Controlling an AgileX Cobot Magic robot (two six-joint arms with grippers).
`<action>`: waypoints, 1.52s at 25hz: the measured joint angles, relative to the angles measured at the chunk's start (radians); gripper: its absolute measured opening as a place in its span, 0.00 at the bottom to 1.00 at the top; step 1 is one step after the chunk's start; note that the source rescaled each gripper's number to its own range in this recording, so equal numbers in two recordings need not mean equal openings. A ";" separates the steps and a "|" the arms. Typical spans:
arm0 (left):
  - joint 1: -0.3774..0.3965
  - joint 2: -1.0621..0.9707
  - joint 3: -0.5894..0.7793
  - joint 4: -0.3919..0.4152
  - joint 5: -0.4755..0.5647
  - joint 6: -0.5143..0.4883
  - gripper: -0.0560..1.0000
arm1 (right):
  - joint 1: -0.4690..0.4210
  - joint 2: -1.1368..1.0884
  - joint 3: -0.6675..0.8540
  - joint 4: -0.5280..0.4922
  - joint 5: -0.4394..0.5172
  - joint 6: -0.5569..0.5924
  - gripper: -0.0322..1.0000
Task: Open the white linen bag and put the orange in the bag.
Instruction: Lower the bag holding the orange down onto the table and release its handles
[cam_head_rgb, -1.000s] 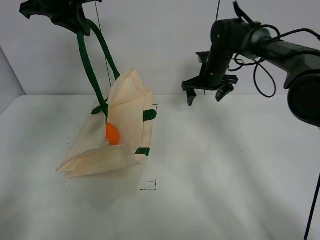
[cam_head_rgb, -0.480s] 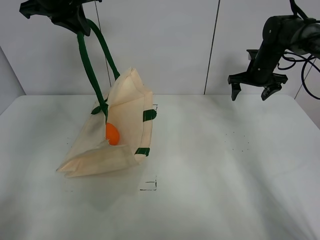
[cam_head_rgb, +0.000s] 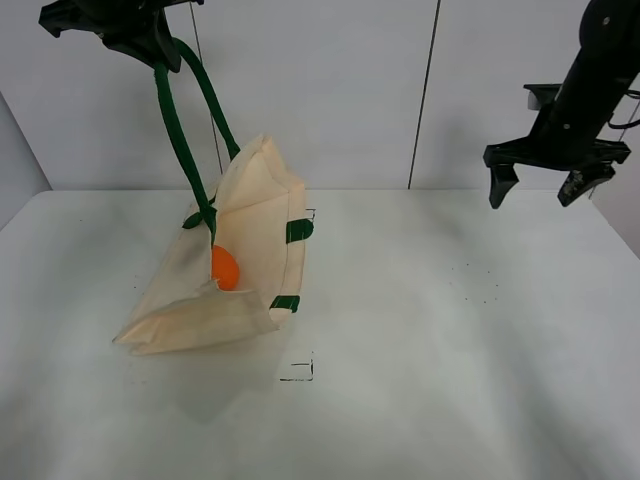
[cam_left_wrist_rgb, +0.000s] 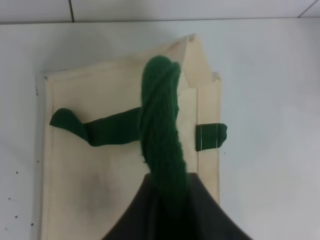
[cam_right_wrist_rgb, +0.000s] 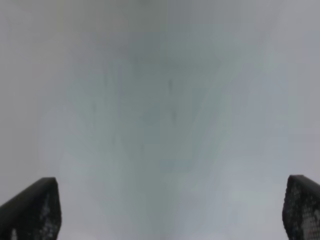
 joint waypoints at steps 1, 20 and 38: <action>0.000 0.000 0.000 0.000 0.000 0.000 0.05 | 0.000 -0.065 0.076 0.000 0.000 0.000 0.97; 0.000 0.000 0.000 0.000 0.000 0.000 0.05 | 0.000 -1.449 1.129 0.000 -0.161 0.000 0.97; 0.000 0.044 0.170 -0.043 -0.130 0.027 0.05 | 0.000 -1.887 1.166 0.000 -0.181 0.000 0.97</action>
